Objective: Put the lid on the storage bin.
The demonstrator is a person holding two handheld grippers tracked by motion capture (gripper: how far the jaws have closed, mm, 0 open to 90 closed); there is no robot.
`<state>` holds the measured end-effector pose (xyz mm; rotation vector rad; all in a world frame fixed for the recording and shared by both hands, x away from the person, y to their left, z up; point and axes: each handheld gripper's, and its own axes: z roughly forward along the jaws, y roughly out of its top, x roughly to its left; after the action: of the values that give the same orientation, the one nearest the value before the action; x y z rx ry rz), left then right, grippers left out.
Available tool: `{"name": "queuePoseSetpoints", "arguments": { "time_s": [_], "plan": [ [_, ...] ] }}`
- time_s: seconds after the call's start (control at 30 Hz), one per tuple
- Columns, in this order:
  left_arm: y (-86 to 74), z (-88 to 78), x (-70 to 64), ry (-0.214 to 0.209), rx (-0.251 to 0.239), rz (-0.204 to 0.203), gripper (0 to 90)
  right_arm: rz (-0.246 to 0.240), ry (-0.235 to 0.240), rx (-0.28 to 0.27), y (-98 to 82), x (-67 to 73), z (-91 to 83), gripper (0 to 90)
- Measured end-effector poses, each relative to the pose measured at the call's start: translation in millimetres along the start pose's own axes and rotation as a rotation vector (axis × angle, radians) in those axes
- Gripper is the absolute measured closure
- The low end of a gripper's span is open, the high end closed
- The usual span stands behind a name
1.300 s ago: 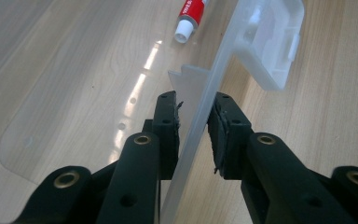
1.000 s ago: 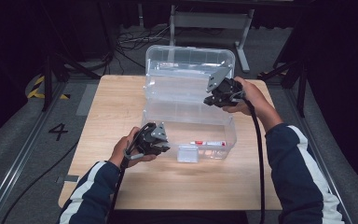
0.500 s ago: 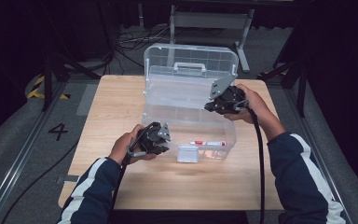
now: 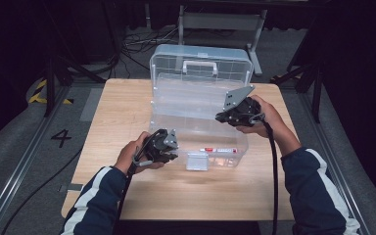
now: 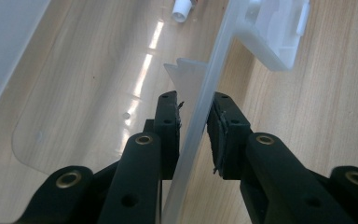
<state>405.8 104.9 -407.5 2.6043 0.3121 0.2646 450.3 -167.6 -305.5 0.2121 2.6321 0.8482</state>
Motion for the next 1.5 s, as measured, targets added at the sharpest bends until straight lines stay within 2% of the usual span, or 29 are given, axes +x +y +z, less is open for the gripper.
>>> {"name": "queuePoseSetpoints", "arguments": {
  "time_s": [0.13, 0.37, 0.43, 0.53, 0.8, 0.87, 1.0, 1.07, 1.13, 1.2, 1.27, 1.3, 1.33, 1.37, 1.4, 1.5],
  "plan": [
    [-0.9, 0.0, -0.4, -0.001, -0.011, -0.006, 74.3, 0.013, -0.010, -0.033, -4.8, 3.6, 0.3, 85.7],
    [-0.4, 0.0, -1.7, 0.012, -0.007, -0.003, 74.3, 0.025, 0.009, -0.058, -9.7, 5.7, 0.1, 85.6],
    [-0.1, -0.3, -1.9, 0.017, -0.006, 0.010, 74.1, 0.029, 0.018, -0.066, -12.0, 7.4, 0.2, 85.6],
    [-0.4, -2.3, -3.1, 0.019, -0.021, -0.001, 74.7, 0.034, 0.022, -0.073, -14.2, 10.0, 0.1, 85.6],
    [-0.2, -8.1, -6.5, 0.059, -0.024, 0.030, 73.9, 0.039, 0.021, -0.086, -17.3, 11.5, -0.2, 85.0],
    [-2.6, -13.4, -5.8, 0.059, -0.060, 0.008, 73.4, 0.044, 0.019, -0.094, -18.5, 11.2, -0.2, 84.9],
    [-8.4, -19.7, -6.8, 0.071, -0.078, 0.008, 70.5, 0.053, 0.019, -0.108, -20.7, 11.2, -0.3, 84.6],
    [-14.0, -28.9, -5.3, 0.053, -0.134, -0.028, 71.5, 0.056, 0.018, -0.110, -21.0, 11.5, -0.2, 84.6],
    [-18.0, -36.8, -5.3, 0.046, -0.180, -0.046, 69.8, 0.053, 0.012, -0.113, -21.2, 11.6, -0.2, 84.4],
    [-23.1, -44.5, -5.2, 0.043, -0.218, -0.067, 72.9, 0.055, 0.012, -0.117, -21.4, 11.8, -0.1, 84.3],
    [-26.4, -47.5, -4.8, 0.041, -0.228, -0.073, 74.4, 0.053, 0.011, -0.118, -21.5, 11.9, -0.1, 84.3],
    [-30.2, -50.1, -4.4, 0.045, -0.227, -0.078, 80.6, 0.054, 0.011, -0.120, -22.1, 11.9, -0.3, 84.1],
    [-35.2, -52.8, -3.3, 0.043, -0.227, -0.066, 84.6, 0.057, 0.013, -0.121, -22.2, 12.0, -0.4, 84.0],
    [-39.0, -54.3, -3.2, 0.063, -0.216, -0.049, 87.3, 0.057, 0.014, -0.122, -22.4, 12.0, -0.4, 83.9],
    [-41.9, -55.2, -2.1, 0.074, -0.211, -0.053, 89.7, 0.057, 0.013, -0.125, -22.8, 12.0, -0.3, 83.9],
    [-50.2, -58.0, 3.4, 0.049, -0.233, -0.075, 90.0, 0.054, 0.011, -0.128, -23.2, 12.2, -0.1, 83.8]
  ]
}}
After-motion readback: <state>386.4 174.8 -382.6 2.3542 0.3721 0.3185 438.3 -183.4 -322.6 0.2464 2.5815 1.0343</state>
